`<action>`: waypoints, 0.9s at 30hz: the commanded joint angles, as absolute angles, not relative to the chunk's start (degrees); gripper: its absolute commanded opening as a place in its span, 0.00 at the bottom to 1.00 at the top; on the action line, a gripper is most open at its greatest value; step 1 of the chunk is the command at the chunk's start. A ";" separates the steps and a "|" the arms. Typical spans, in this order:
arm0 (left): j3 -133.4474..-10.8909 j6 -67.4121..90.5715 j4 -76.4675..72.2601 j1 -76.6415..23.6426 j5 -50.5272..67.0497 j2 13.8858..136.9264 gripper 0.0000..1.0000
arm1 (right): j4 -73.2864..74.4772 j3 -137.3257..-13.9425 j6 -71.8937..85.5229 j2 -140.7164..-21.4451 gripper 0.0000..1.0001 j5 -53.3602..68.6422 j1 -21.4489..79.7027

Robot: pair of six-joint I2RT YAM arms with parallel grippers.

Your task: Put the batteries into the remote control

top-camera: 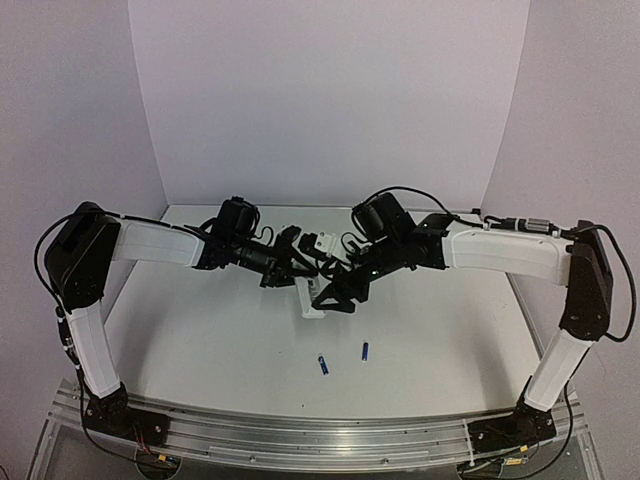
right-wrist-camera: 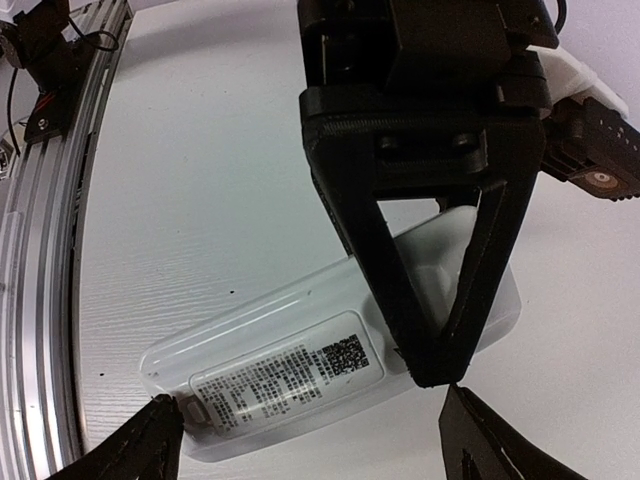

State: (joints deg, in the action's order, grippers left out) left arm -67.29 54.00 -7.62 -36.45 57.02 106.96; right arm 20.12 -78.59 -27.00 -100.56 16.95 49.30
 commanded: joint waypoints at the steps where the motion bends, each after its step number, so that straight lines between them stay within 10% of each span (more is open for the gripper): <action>1: -68.96 55.06 -11.91 -36.74 59.36 106.62 0.00 | 18.63 -80.80 -27.78 -101.60 0.86 17.57 49.67; 27: -68.67 58.84 -16.89 -37.53 63.24 106.94 0.00 | 18.54 -79.17 -34.24 -103.28 0.84 13.87 49.76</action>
